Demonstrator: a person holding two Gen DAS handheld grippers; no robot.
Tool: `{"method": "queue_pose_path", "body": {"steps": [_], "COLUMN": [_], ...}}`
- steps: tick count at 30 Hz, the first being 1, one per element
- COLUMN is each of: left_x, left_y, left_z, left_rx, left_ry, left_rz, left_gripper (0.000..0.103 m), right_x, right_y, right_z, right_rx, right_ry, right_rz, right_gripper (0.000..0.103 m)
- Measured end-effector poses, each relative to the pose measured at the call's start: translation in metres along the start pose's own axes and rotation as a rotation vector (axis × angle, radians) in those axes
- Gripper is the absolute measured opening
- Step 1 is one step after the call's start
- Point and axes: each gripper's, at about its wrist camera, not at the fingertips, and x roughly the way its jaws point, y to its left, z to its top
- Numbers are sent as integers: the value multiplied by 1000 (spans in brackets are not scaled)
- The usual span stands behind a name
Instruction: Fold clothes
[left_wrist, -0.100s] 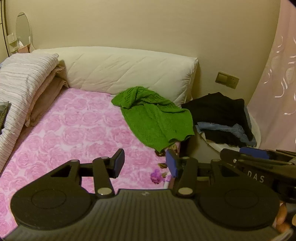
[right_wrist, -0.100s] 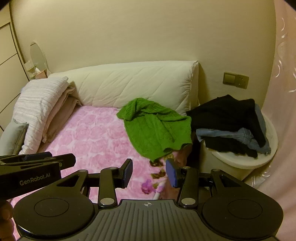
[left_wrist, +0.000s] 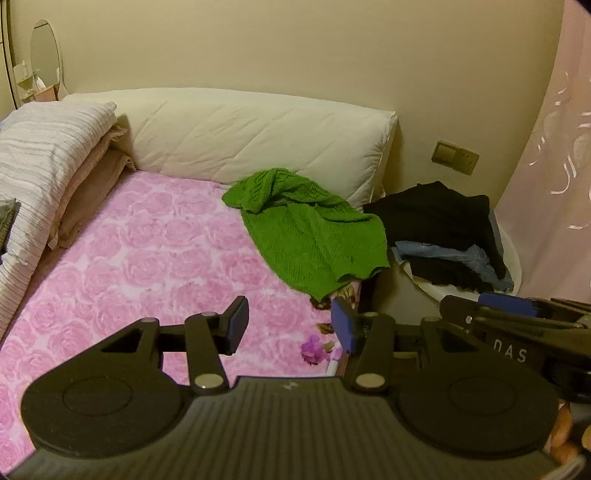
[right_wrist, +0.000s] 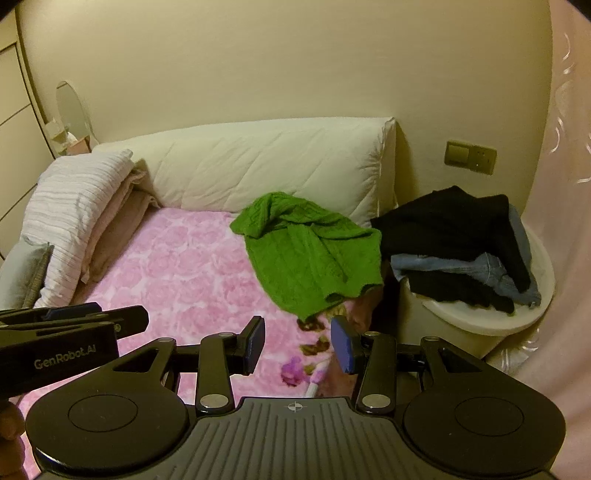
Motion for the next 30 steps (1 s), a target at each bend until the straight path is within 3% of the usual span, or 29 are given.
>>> {"method": "queue_pose_path", "body": {"steps": [30], "left_x": [34], "left_y": [48], "left_z": [5], "left_rx": [-29], "left_ry": [48], "left_rz": [-40], "left_gripper": [48], "right_x": [27], "right_y": [19], "right_z": [3], "right_rx": [-22], "right_ry": [33], "right_rz": [-65], "right_gripper": [44]}}
